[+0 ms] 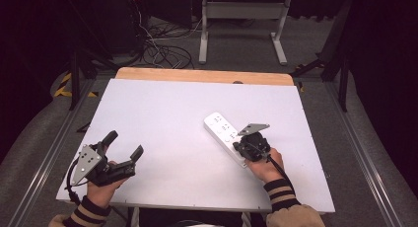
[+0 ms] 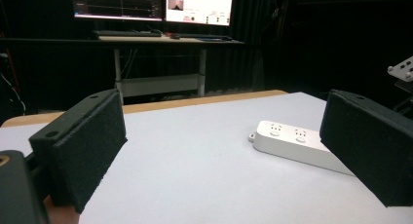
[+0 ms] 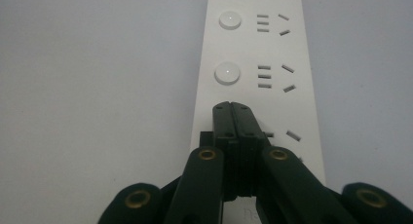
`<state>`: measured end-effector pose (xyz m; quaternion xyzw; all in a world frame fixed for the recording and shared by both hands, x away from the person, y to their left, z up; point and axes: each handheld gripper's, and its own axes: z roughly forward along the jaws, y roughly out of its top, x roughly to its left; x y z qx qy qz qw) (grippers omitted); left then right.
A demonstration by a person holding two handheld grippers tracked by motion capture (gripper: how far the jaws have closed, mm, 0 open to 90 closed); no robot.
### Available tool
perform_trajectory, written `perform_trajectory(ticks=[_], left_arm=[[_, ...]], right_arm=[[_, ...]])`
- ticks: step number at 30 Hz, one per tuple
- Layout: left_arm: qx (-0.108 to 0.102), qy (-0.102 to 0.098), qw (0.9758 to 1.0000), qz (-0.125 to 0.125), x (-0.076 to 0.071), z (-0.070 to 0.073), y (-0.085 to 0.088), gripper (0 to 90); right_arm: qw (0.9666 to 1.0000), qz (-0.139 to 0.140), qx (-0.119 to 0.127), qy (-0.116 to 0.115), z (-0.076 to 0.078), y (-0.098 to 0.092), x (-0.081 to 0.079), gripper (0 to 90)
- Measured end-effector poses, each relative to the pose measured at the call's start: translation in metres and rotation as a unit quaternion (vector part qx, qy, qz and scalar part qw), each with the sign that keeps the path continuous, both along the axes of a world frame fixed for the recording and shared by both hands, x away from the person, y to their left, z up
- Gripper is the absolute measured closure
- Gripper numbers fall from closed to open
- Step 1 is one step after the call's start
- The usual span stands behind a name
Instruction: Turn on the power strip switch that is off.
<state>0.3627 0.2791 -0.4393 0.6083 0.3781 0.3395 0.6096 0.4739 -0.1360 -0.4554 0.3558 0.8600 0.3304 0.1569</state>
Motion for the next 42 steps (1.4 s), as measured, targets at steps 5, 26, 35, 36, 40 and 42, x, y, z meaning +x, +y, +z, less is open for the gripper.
perform_trajectory(ticks=[5,26,35,36,40,42], left_arm=[[0.0,0.001,1.0,-0.002,0.0,0.0,0.0,3.5],[0.002,-0.001,1.0,-0.002,0.001,0.0,0.0,3.8],[0.002,-0.005,1.0,0.004,0.001,0.0,0.0,3.9],[0.002,-0.006,1.0,0.005,0.0,0.0,0.0,4.0],[0.002,-0.005,1.0,0.006,0.0,0.001,0.001,4.1],[0.002,-0.006,1.0,0.007,0.0,0.0,0.001,4.2]], right_arm=[[1.0,0.002,0.001,-0.006,-0.001,0.0,-0.001,90.0],[0.9924,0.003,0.065,-0.104,0.02,-0.014,-0.012,90.0],[0.958,-0.03,0.18,-0.221,0.041,-0.056,-0.024,90.0],[0.9539,-0.034,0.188,-0.231,0.042,-0.061,-0.026,90.0],[0.9343,-0.051,0.236,-0.263,0.045,-0.083,-0.035,90.0],[0.9286,-0.056,0.236,-0.281,0.046,-0.093,-0.043,90.0]])
